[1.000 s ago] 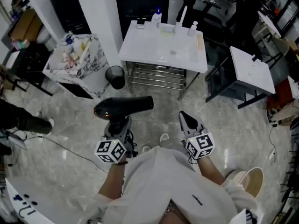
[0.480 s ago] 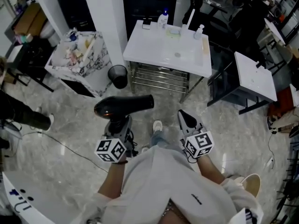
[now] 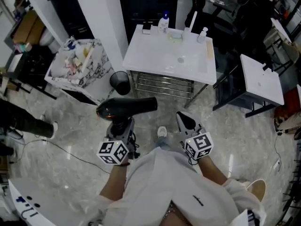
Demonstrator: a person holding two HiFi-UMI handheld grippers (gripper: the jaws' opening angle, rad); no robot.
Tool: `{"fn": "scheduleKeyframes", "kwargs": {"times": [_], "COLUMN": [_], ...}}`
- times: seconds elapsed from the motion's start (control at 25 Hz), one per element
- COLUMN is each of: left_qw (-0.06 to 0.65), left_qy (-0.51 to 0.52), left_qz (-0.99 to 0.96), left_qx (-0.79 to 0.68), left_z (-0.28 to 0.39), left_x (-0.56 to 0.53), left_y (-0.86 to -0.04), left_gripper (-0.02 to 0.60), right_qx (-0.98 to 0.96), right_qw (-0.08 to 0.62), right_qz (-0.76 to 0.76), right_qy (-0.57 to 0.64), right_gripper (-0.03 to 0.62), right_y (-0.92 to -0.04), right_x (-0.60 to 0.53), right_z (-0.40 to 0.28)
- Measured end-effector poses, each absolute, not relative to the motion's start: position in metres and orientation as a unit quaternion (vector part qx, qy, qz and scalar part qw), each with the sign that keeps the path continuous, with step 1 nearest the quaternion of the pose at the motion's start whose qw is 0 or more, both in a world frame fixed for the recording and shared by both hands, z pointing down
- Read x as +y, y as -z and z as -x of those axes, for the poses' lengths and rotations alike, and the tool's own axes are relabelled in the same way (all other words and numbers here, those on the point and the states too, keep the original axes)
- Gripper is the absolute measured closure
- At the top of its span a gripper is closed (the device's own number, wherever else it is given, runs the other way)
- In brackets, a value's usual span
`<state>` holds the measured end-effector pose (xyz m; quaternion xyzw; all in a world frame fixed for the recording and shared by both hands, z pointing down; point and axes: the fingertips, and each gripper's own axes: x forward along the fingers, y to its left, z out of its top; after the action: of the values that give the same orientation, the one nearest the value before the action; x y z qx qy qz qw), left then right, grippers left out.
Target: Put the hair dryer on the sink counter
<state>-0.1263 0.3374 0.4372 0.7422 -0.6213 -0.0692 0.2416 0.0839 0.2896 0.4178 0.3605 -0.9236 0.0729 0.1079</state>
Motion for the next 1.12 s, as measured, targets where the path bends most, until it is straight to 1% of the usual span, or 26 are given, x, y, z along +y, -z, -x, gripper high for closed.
{"fn": "scheduleKeyframes", "kwargs": {"times": [0.64,1.12], "left_qw": [0.244,0.245], "left_qy": [0.043,0.043], "left_qz": [-0.745,-0.732], "left_qx": [-0.620,-0.635], "left_z": [0.101,0.088], "left_x": [0.182,0.105], "left_y": [-0.434,-0.437], "left_gripper": [0.328,0.328], "right_qx": [-0.936,-0.944], "right_qw": [0.104,0.117], "right_qz": [-0.325,-0.295], "right_qy": [-0.088,-0.092], "right_gripper": [0.577,0.577], "right_y": [-0.416,-0.429], "right_x": [0.141,0.074], "right_z": [-0.080,-0.087]}}
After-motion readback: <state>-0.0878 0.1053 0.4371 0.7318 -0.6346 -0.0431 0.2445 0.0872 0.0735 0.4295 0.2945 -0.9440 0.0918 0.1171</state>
